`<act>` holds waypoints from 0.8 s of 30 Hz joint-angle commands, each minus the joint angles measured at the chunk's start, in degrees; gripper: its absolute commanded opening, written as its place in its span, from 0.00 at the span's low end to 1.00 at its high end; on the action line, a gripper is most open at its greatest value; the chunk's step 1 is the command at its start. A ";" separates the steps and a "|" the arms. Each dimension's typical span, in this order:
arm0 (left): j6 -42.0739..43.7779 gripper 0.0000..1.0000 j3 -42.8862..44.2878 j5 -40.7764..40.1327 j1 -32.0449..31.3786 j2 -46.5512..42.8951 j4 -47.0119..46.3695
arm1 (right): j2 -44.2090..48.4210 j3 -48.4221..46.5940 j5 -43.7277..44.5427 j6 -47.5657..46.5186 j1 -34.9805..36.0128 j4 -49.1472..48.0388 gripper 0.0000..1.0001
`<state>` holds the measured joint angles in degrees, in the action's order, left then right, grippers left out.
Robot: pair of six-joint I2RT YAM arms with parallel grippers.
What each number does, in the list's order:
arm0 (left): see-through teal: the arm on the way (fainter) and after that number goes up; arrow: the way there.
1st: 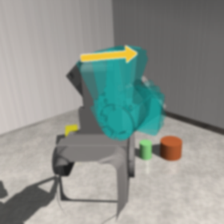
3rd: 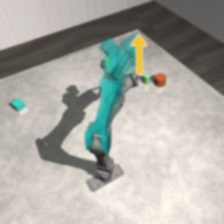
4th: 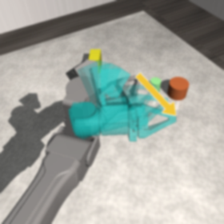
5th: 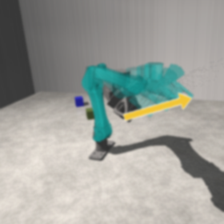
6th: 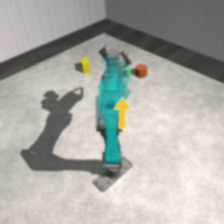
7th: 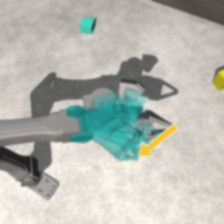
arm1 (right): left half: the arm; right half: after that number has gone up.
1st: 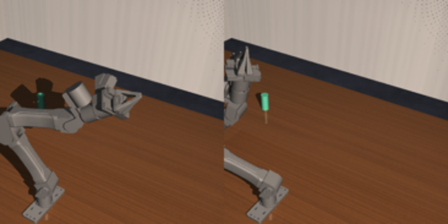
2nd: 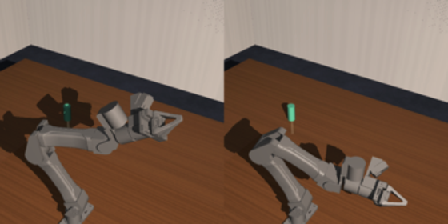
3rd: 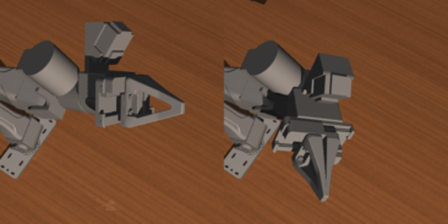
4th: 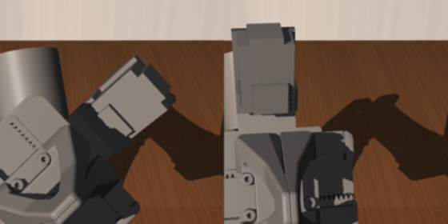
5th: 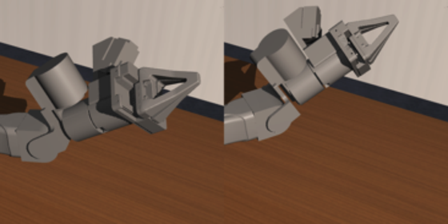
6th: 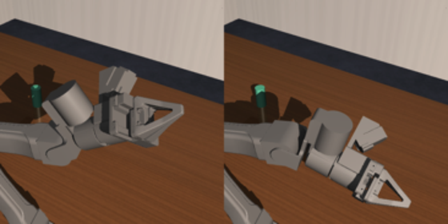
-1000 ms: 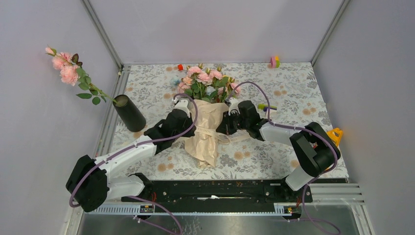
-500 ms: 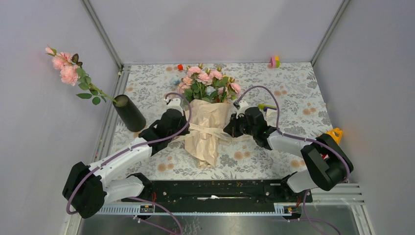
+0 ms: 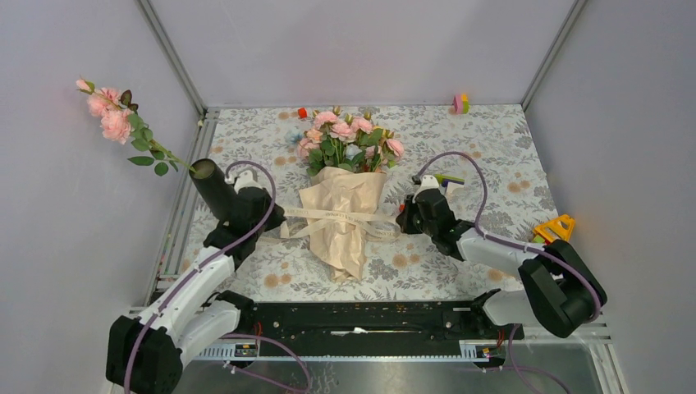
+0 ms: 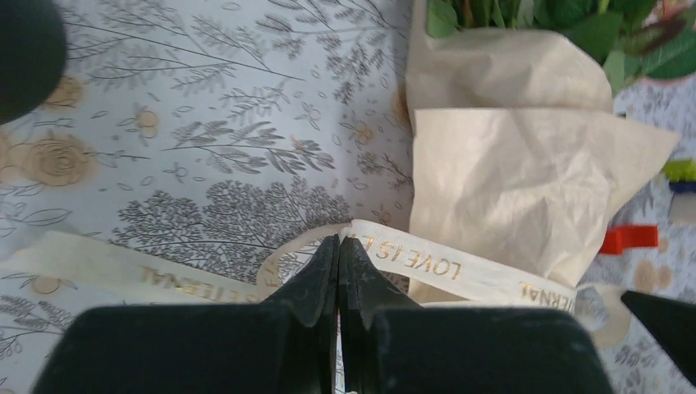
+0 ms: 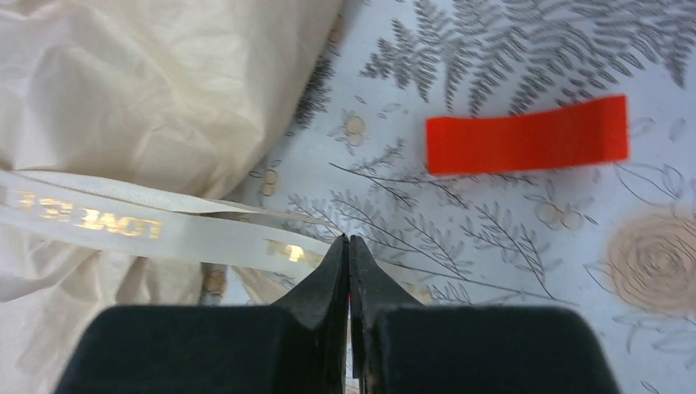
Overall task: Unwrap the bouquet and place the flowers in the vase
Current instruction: Untie the ribbon from the wrapping paper.
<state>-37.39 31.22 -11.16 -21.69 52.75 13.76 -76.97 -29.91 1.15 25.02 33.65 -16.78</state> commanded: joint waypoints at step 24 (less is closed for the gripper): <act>12.40 0.00 12.88 6.88 26.08 -9.42 21.13 | 8.65 3.79 25.50 11.72 0.18 14.65 0.00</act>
<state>-34.52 38.52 0.21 3.68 42.94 30.15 -69.97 -26.52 22.44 35.09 33.65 -3.44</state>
